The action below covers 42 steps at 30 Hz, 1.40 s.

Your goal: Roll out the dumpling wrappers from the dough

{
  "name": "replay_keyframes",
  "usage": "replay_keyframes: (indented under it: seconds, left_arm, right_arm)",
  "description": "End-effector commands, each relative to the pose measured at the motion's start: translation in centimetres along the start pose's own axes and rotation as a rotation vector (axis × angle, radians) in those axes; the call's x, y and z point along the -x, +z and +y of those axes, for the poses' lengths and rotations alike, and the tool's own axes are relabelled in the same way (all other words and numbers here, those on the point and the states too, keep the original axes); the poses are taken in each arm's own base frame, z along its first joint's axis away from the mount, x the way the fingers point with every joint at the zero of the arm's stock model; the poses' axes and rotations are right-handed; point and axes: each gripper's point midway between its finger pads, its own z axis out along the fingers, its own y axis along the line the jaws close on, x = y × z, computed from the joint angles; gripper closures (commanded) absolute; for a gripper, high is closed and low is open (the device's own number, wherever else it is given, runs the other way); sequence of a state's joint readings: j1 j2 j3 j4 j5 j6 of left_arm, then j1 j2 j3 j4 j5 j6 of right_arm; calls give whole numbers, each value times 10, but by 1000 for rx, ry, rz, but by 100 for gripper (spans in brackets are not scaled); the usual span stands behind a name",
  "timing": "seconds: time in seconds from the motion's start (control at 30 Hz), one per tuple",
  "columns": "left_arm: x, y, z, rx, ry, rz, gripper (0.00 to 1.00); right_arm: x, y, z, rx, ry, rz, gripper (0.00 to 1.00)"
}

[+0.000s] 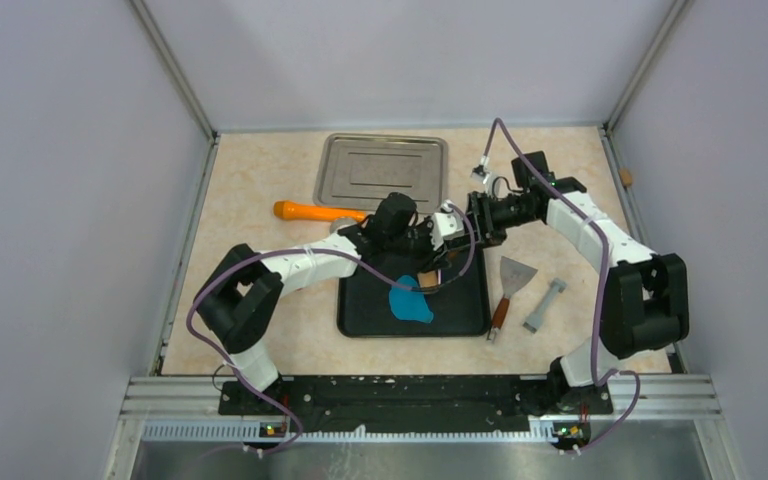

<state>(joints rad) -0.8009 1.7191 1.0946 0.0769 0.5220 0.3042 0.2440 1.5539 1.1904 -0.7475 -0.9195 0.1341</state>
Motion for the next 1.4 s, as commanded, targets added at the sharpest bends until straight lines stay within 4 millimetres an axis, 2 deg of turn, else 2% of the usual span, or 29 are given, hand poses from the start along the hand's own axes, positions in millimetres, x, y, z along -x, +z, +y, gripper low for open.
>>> replay_keyframes:
  seconds: [0.0,0.07,0.13,0.23,0.27,0.3,0.33,0.37,0.5,0.63,0.87,1.0,1.17,1.37]
  left_arm:
    - [25,-11,3,44,27,-65,100]
    - [24,-12,1,43,24,-62,100]
    - [24,-15,-1,42,24,-62,100]
    - [22,-20,-4,41,19,-54,100]
    - [20,-22,-7,35,14,-50,100]
    - [18,-24,-10,26,4,-49,100]
    - [15,-26,-13,22,-9,-46,100]
    - [13,-27,-15,26,-24,-43,100]
    - [1,-27,-28,23,-74,-33,100]
    - [-3,-26,-36,9,-103,-35,100]
    - [-17,-16,-34,9,-95,-27,100]
    - [-41,-14,-33,17,-101,42,100]
    - [-68,-19,-37,29,-115,102,100]
    - [-87,-30,-45,35,-203,148,100]
  right_arm:
    - [-2,4,-5,-22,-2,14,56]
    - [-7,7,-15,-77,-6,32,61]
    - [-9,9,-22,-108,-2,40,60]
    - [-11,13,-25,-102,20,56,60]
    - [-11,15,-24,-94,21,59,64]
    - [-10,17,-21,-80,15,65,73]
    - [-10,20,-18,-60,6,74,90]
    - [-10,22,-15,-47,-13,85,100]
    - [-20,32,-10,-44,-128,159,100]
    - [-30,36,-7,-44,-161,203,100]
    - [-29,41,-25,-120,-219,209,100]
    - [-33,48,-42,-171,-306,220,100]
    - [-39,62,-55,-205,-410,238,100]
    - [-43,79,-48,-176,-418,269,100]
